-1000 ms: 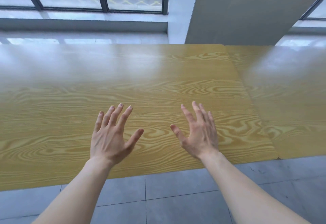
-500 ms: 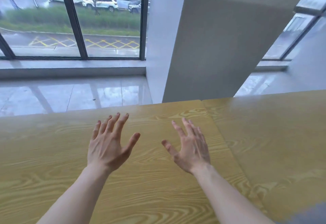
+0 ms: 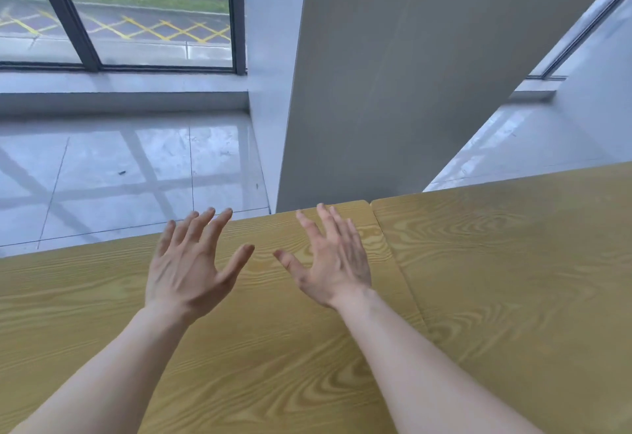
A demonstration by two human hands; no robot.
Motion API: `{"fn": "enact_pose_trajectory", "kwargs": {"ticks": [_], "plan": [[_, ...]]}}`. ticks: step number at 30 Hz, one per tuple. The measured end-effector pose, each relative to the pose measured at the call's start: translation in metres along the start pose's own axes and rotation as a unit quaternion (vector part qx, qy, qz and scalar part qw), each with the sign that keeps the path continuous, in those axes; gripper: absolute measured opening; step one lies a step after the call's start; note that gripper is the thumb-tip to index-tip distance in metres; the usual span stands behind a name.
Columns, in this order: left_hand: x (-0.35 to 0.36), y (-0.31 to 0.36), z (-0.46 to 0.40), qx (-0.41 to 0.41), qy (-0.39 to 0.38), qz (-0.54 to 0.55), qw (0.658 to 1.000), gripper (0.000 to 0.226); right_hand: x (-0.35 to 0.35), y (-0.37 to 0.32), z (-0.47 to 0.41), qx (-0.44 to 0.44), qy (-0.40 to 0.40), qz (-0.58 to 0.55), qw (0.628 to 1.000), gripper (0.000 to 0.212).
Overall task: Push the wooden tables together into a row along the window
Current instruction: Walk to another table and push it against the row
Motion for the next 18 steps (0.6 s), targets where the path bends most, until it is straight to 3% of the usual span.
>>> {"fn": "enact_pose_trajectory", "kwargs": {"ticks": [8, 18], "plan": [[0.07, 0.025, -0.08, -0.019, -0.025, 0.007, 0.999, 0.085, 0.04, 0.057, -0.088, -0.012, -0.02, -0.008, 1.0, 0.088], [0.094, 0.036, -0.081, -0.022, -0.045, -0.062, 0.997, 0.075, 0.055, 0.083, -0.094, -0.033, 0.021, -0.016, 0.999, 0.09]]}}
Point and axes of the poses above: each hand's wrist, its own z-axis away from the middle knuckle, its own x-axis out of the palm, y = z × x, the point moved 5 cm from there along -z, towards the middle knuckle, and after that the axes turned 12 degrees about -z, right-handed, at the moved point
